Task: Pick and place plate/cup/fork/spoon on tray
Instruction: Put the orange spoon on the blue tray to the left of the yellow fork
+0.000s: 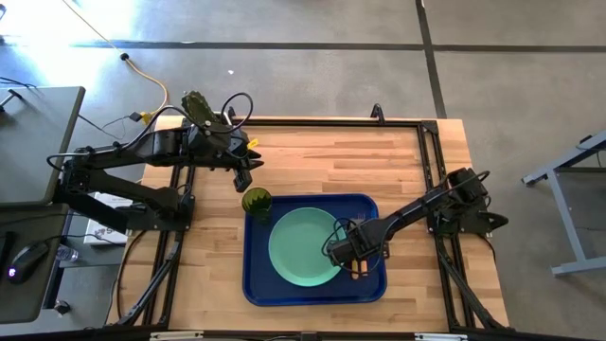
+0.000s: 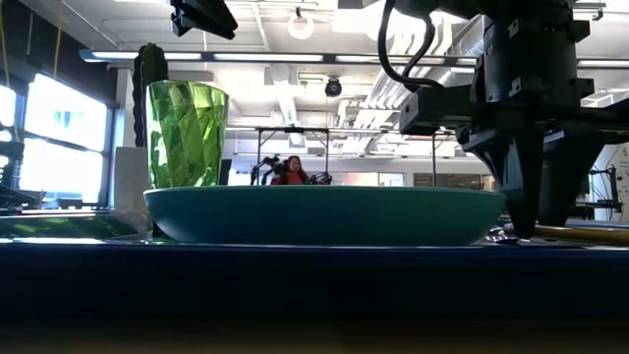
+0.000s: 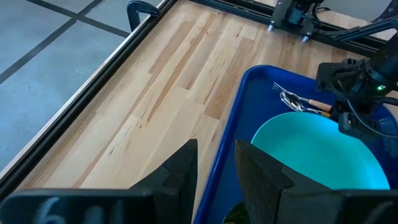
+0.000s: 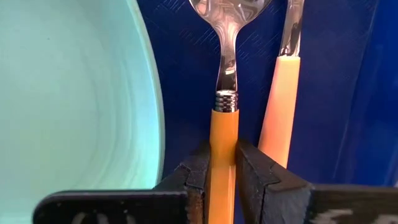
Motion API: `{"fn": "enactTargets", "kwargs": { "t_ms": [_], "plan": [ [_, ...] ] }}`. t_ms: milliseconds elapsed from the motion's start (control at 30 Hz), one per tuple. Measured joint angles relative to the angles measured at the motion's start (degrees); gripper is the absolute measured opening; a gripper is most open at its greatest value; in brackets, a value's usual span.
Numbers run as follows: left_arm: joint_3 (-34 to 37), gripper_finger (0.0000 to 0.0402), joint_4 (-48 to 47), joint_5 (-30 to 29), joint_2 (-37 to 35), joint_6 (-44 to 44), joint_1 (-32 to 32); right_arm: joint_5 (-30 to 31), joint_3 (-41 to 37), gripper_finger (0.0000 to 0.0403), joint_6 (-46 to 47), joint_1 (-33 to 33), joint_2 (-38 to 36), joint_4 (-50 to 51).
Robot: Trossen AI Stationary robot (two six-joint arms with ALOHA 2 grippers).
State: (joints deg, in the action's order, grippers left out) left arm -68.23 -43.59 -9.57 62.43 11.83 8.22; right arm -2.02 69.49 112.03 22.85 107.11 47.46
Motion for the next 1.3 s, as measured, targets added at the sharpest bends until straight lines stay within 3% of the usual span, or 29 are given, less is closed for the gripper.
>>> {"fn": "enactTargets", "kwargs": {
  "t_ms": [1100,1300],
  "plan": [
    [0.0,0.0097,0.01,-0.01,0.0,-0.03,-0.01,-0.63,-0.02,0.0035,-1.05,0.0,1.7,-1.37],
    [0.0,0.0097,0.01,-0.01,0.0,-0.01,-0.01,-0.15,-0.02,0.0065,-1.47,0.0,1.7,-1.62]
  ]
}}
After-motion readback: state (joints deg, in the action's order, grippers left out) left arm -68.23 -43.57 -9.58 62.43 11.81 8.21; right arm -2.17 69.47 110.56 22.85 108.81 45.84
